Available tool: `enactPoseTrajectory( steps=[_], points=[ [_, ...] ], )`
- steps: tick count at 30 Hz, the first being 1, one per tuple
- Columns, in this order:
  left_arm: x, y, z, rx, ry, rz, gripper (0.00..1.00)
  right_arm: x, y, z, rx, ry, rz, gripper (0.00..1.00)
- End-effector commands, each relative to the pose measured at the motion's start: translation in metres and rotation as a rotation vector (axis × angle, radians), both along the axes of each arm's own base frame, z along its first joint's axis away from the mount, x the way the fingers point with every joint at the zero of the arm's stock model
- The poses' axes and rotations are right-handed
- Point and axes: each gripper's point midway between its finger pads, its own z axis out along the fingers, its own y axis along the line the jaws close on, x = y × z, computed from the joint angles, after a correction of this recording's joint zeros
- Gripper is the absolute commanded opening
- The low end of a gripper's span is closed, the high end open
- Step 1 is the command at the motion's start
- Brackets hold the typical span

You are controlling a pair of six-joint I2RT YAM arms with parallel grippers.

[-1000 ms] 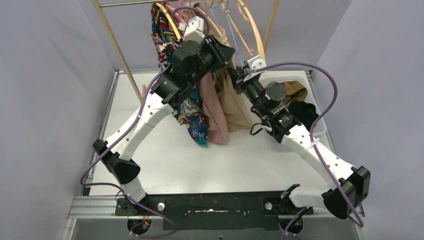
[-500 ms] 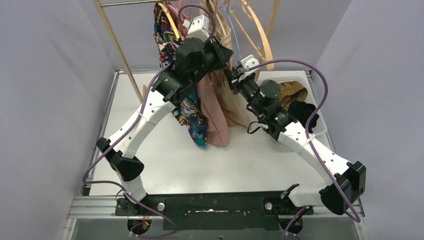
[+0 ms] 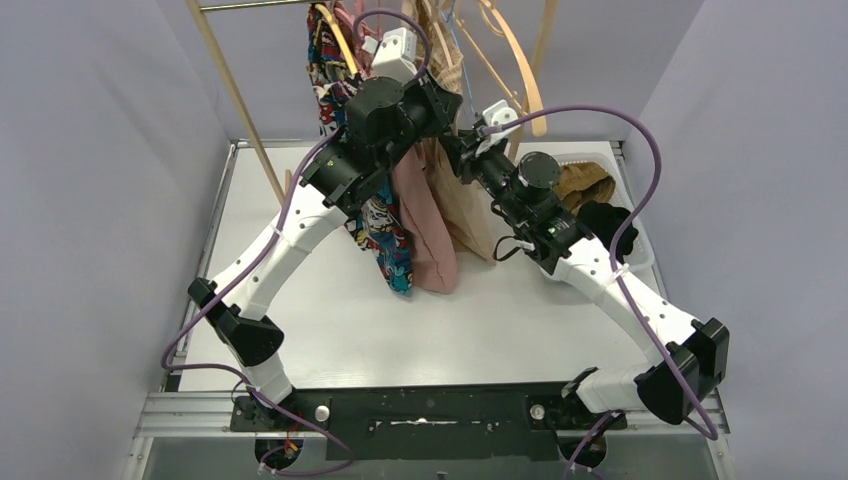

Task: Remove the shorts from the hanger
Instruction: Pick up the hanger from the clothes rod.

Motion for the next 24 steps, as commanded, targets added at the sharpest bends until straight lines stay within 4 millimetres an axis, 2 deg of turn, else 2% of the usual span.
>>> enactPoseTrajectory(
  steps=[1, 7, 14, 21, 24],
  points=[
    [-0.027, 0.007, 0.067, -0.080, -0.181, -0.063, 0.00, -0.011, 0.009, 0.061, 0.113, -0.090, 0.097, 0.03],
    [-0.033, 0.015, 0.074, -0.091, -0.192, -0.056, 0.00, -0.013, 0.010, 0.065, 0.131, -0.086, 0.109, 0.02],
    [-0.052, 0.005, 0.059, -0.116, -0.194, -0.169, 0.00, -0.028, -0.003, 0.062, 0.127, -0.091, 0.100, 0.02],
    [-0.061, 0.000, 0.069, -0.143, -0.218, -0.219, 0.00, -0.026, -0.007, 0.064, 0.106, -0.092, 0.083, 0.00],
    [-0.064, 0.001, 0.061, -0.141, -0.196, -0.229, 0.00, -0.030, -0.010, 0.060, 0.107, -0.081, 0.084, 0.00]
  ],
)
